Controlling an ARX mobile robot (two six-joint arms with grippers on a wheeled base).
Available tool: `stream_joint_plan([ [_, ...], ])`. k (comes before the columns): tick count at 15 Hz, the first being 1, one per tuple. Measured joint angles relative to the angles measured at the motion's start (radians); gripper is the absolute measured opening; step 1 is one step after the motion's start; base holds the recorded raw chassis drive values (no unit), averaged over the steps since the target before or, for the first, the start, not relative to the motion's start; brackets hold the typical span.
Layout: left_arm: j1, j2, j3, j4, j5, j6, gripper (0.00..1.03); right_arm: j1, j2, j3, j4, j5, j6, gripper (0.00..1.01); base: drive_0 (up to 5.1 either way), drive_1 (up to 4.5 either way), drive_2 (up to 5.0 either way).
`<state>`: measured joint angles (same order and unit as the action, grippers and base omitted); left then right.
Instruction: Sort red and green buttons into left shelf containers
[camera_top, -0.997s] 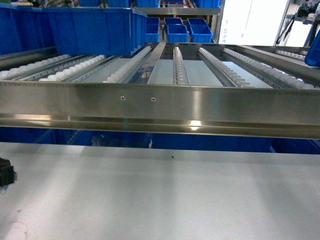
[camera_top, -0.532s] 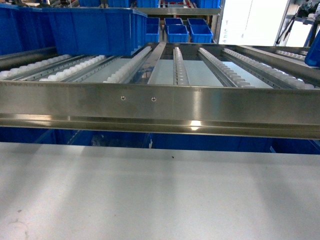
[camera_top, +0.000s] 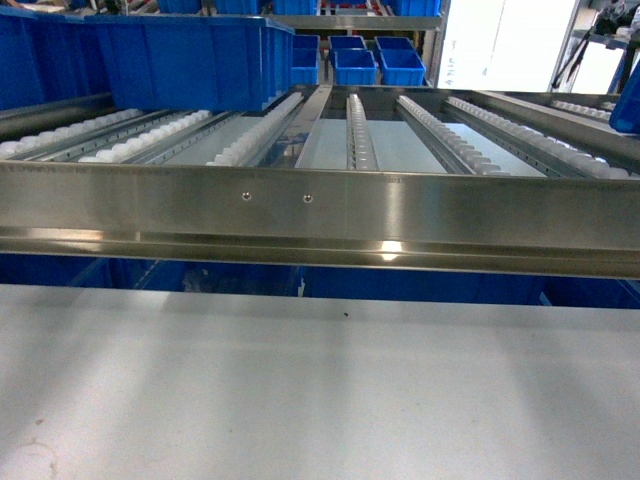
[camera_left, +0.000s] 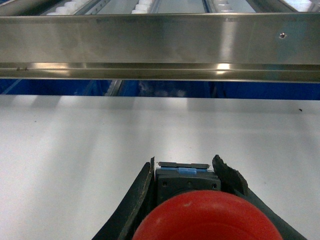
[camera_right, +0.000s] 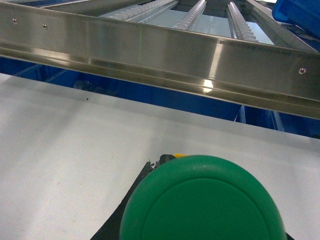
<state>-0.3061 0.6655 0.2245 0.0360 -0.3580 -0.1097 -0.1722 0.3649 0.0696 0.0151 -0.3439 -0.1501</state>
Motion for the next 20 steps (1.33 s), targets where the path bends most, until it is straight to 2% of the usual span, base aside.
stream_joint_plan([
  [4,0.001,0.002,0.000,-0.002,-0.005,-0.008,0.29,0.000,0.000,0.000,0.000,0.003,0.000,0.26,0.0,0.00,0.0],
  [9,0.001,0.002,0.000,0.000,-0.003,-0.014,0.29,0.000,0.000,0.000,0.000,0.003,0.000,0.26,-3.8,-0.50,4.7],
  [20,0.002,0.000,-0.001,-0.002,-0.005,-0.014,0.29,0.000,0.000,0.000,-0.001,0.003,0.000,0.26,-4.7,0.66,3.8],
])
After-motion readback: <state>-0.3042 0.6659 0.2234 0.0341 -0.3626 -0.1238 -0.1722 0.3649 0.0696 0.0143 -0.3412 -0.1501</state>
